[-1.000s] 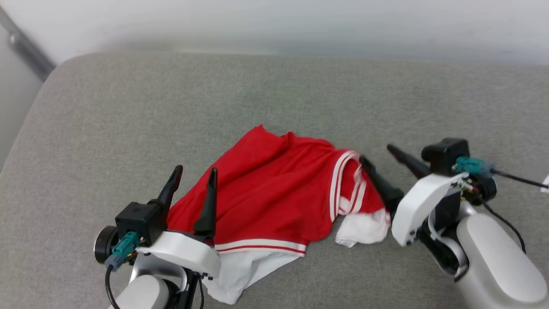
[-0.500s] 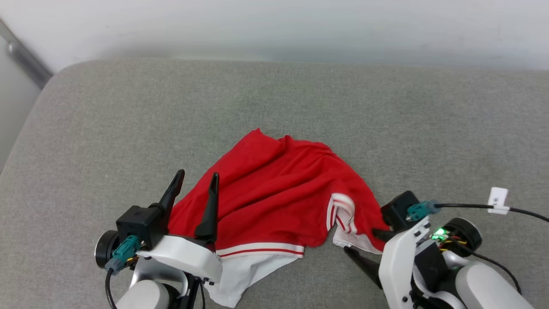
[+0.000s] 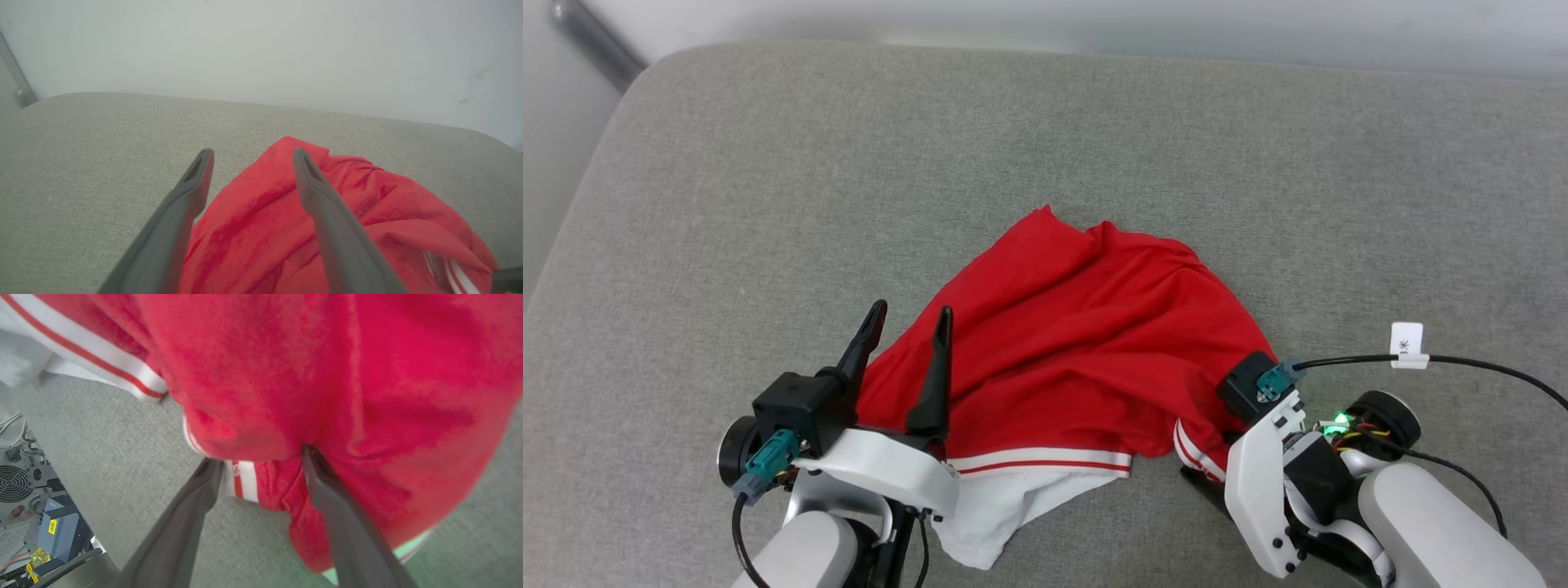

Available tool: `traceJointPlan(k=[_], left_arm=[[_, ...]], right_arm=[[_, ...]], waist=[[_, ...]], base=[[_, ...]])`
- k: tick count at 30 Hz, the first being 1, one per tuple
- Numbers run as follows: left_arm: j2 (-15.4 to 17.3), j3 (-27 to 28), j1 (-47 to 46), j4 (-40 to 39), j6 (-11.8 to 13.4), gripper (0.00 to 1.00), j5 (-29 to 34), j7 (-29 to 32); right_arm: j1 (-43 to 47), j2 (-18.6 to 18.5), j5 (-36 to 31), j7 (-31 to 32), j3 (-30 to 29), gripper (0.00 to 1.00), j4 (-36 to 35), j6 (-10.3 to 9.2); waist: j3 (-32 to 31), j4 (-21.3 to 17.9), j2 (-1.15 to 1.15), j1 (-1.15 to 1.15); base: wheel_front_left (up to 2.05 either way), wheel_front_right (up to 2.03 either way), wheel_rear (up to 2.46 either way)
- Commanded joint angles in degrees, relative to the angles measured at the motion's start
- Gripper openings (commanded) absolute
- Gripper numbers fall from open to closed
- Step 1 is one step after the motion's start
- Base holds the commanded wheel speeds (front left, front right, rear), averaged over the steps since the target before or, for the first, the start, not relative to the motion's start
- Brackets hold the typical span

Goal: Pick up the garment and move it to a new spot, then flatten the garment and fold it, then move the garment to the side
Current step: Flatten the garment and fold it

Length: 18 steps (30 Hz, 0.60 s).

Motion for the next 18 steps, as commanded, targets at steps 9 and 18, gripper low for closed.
traceJointPlan(k=[9,18], left_arm=[[-0.11,0.26,0.62,1.56,-0.18,1.00,-0.36,-0.80],[0.67,0.08,1.44,0.67,0.58,1.00,-0.26,-0.19]], right_arm=[[-0.97,0.75,1.04,-5.43,-0.23,0.00,-0.45,0.00],[2.38,2.98,-0.27,-9.88,-17.03,0.00,-3.77,-0.07]], waist=[[-2.25,-0.89,0.00,0.00],[-4.29,-3.75,0.00,0.00]], base=[[0.00,0.00,0.00],[0.00,0.00,0.00]])
